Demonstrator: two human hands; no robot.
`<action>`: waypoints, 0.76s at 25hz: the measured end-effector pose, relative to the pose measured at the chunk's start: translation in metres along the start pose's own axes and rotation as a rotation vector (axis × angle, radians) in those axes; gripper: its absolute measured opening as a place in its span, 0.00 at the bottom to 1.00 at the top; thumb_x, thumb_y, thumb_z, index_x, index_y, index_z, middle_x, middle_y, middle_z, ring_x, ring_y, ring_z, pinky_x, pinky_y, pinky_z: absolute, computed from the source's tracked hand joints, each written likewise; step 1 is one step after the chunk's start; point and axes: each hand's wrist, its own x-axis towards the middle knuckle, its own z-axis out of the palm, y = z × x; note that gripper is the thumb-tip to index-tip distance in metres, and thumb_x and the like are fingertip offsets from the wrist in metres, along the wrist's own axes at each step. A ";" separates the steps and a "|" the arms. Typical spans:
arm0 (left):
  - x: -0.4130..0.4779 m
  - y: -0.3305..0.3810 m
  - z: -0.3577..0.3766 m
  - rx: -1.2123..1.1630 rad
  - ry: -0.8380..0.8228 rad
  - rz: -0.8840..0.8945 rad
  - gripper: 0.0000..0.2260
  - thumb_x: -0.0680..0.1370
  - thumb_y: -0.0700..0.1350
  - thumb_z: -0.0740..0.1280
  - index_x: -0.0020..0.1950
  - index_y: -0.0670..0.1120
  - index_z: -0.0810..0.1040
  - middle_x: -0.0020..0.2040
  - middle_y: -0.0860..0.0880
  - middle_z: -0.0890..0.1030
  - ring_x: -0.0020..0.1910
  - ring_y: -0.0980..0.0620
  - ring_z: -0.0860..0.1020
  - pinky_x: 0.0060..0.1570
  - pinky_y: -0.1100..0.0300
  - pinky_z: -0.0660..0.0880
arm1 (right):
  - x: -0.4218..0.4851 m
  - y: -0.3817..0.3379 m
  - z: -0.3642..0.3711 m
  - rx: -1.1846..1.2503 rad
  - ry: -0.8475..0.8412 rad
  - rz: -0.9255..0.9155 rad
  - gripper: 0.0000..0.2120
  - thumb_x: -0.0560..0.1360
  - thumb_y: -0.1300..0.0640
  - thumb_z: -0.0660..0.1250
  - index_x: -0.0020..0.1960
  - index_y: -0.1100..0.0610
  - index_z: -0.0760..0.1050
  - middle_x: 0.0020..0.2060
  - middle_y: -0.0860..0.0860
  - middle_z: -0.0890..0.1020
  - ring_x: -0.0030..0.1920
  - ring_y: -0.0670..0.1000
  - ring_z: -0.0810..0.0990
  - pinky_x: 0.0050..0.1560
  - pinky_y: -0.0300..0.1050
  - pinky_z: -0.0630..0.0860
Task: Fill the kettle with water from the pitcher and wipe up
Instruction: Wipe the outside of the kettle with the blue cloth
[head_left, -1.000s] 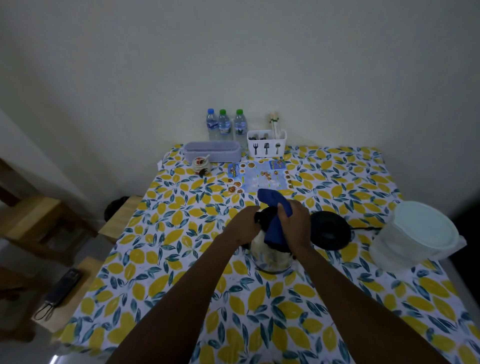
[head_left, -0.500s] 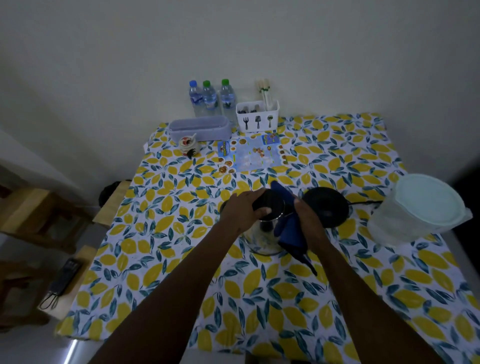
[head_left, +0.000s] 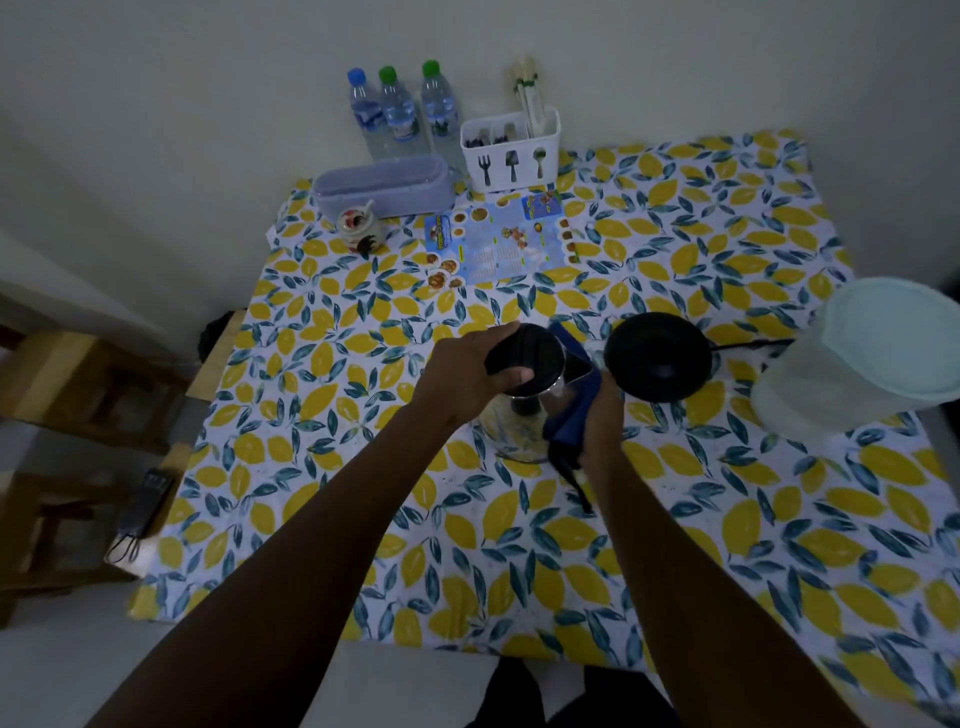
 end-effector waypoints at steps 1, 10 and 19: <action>0.000 0.000 0.000 -0.006 -0.004 -0.002 0.30 0.76 0.56 0.69 0.75 0.53 0.64 0.74 0.44 0.70 0.70 0.42 0.70 0.69 0.49 0.67 | -0.013 0.012 0.007 0.050 0.024 -0.057 0.18 0.83 0.51 0.51 0.63 0.54 0.76 0.45 0.59 0.83 0.36 0.63 0.77 0.36 0.50 0.73; 0.003 0.001 -0.004 0.021 -0.074 -0.005 0.30 0.76 0.58 0.67 0.76 0.54 0.62 0.74 0.44 0.69 0.71 0.41 0.69 0.69 0.43 0.68 | -0.083 0.073 0.071 -0.578 0.538 -0.289 0.28 0.80 0.63 0.57 0.77 0.63 0.50 0.77 0.63 0.55 0.76 0.64 0.55 0.71 0.63 0.59; 0.001 -0.011 -0.005 0.084 -0.125 0.014 0.37 0.75 0.61 0.67 0.78 0.51 0.55 0.76 0.42 0.65 0.72 0.38 0.66 0.68 0.39 0.67 | -0.064 0.040 0.001 -0.786 0.363 -0.213 0.22 0.81 0.64 0.54 0.75 0.61 0.59 0.61 0.64 0.76 0.53 0.67 0.76 0.48 0.63 0.74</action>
